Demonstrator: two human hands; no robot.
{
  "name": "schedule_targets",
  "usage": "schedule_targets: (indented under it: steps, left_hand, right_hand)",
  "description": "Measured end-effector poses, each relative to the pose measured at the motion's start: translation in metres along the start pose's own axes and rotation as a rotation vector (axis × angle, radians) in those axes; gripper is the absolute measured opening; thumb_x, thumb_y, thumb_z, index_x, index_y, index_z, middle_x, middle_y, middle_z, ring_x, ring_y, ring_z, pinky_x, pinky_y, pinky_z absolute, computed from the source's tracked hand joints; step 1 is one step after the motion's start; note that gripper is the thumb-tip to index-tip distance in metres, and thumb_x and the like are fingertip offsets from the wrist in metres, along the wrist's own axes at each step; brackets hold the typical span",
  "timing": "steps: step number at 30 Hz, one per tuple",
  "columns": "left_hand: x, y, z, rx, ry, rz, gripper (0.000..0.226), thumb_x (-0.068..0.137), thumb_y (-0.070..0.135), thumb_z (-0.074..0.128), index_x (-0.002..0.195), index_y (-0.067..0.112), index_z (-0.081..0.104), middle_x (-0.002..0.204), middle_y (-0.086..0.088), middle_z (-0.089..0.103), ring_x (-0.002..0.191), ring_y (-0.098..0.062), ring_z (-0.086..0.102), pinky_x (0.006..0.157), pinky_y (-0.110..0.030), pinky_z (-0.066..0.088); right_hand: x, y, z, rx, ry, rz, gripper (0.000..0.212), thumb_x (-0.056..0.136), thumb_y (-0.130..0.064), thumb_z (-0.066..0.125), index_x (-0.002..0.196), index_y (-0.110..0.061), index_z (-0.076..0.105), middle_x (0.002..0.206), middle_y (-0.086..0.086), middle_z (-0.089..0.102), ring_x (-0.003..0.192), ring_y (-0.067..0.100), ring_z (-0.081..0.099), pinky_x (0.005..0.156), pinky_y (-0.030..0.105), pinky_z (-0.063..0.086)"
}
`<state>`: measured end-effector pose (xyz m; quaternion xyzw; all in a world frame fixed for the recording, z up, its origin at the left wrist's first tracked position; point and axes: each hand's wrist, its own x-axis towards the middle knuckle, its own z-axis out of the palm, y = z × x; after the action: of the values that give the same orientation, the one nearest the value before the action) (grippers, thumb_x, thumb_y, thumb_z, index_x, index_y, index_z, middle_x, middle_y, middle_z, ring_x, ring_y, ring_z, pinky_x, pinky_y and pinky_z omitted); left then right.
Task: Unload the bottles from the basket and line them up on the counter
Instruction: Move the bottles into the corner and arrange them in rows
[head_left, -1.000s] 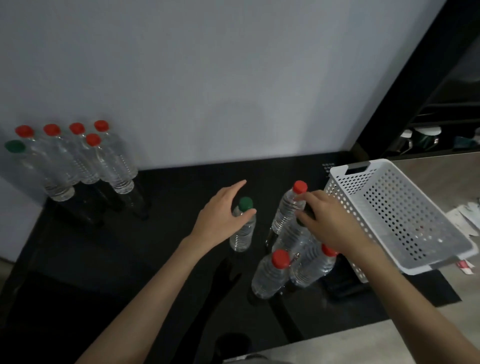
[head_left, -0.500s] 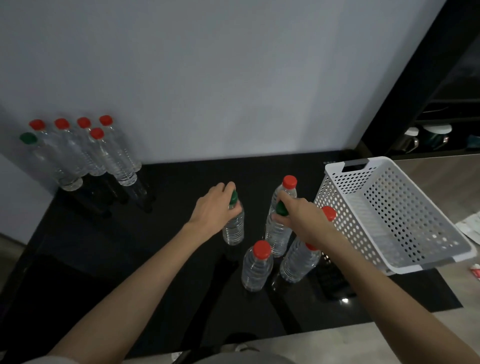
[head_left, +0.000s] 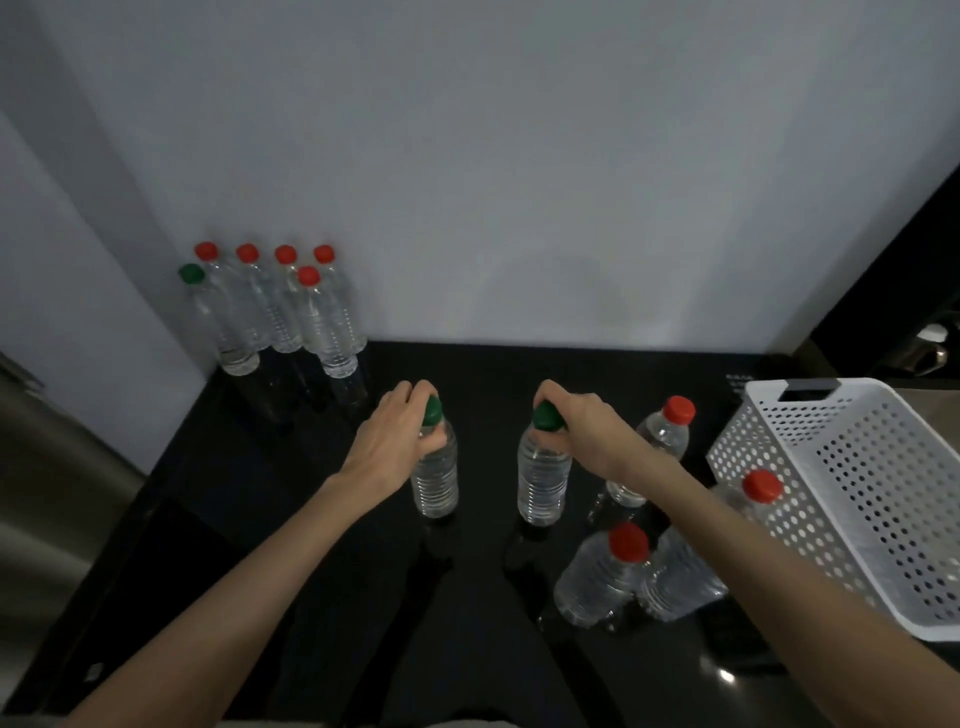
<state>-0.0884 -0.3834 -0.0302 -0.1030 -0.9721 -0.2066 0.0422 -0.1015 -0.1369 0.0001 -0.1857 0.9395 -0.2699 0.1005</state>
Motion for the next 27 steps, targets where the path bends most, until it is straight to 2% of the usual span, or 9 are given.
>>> schedule_targets:
  steps: [5, 12, 19, 23, 27]
  left_hand:
    - [-0.006, -0.079, -0.036, -0.043, 0.061, -0.068, 0.024, 0.087, 0.023, 0.062, 0.106, 0.018, 0.048, 0.1, 0.001, 0.046, 0.09, -0.015, 0.048, 0.075, -0.037, 0.049]
    - [0.003, -0.188, -0.08, -0.025, 0.057, -0.105, 0.023, 0.088, 0.023, 0.061, 0.105, 0.016, 0.048, 0.099, -0.002, 0.046, 0.089, -0.017, 0.047, 0.074, -0.04, 0.049]
    - [0.022, -0.274, -0.107, -0.052, 0.056, -0.136, 0.022, 0.088, 0.021, 0.062, 0.104, 0.015, 0.049, 0.1, -0.003, 0.048, 0.09, -0.019, 0.048, 0.072, -0.04, 0.047]
    - [0.032, -0.307, -0.107, -0.093, 0.071, -0.155, 0.021, 0.087, 0.02, 0.061, 0.104, 0.015, 0.049, 0.098, 0.002, 0.044, 0.091, -0.019, 0.048, 0.069, -0.032, 0.038]
    - [0.04, -0.327, -0.106, -0.171, 0.14, -0.198, 0.022, 0.087, 0.022, 0.062, 0.104, 0.014, 0.05, 0.098, 0.002, 0.045, 0.089, -0.017, 0.048, 0.068, -0.031, 0.036]
  right_hand:
    - [0.056, -0.064, 0.023, 0.029, -0.06, -0.071, 0.019, 0.091, -0.022, 0.061, 0.099, -0.015, 0.045, 0.08, -0.001, 0.055, 0.069, 0.012, 0.054, 0.062, 0.025, 0.047]
    - [0.14, -0.139, 0.081, 0.09, -0.052, -0.099, 0.019, 0.092, -0.023, 0.061, 0.099, -0.018, 0.044, 0.077, -0.001, 0.054, 0.063, 0.012, 0.05, 0.056, 0.024, 0.043]
    - [0.215, -0.199, 0.127, 0.159, -0.001, -0.101, 0.019, 0.089, -0.022, 0.061, 0.099, -0.016, 0.046, 0.084, 0.006, 0.059, 0.07, 0.02, 0.053, 0.065, 0.036, 0.046]
    - [0.257, -0.22, 0.144, 0.186, -0.007, -0.091, 0.02, 0.09, -0.021, 0.061, 0.101, -0.016, 0.046, 0.089, 0.005, 0.058, 0.073, 0.016, 0.054, 0.064, 0.029, 0.046]
    - [0.297, -0.235, 0.156, 0.151, 0.012, -0.137, 0.02, 0.09, -0.017, 0.062, 0.101, -0.016, 0.045, 0.088, 0.0, 0.055, 0.074, 0.011, 0.053, 0.066, 0.025, 0.043]
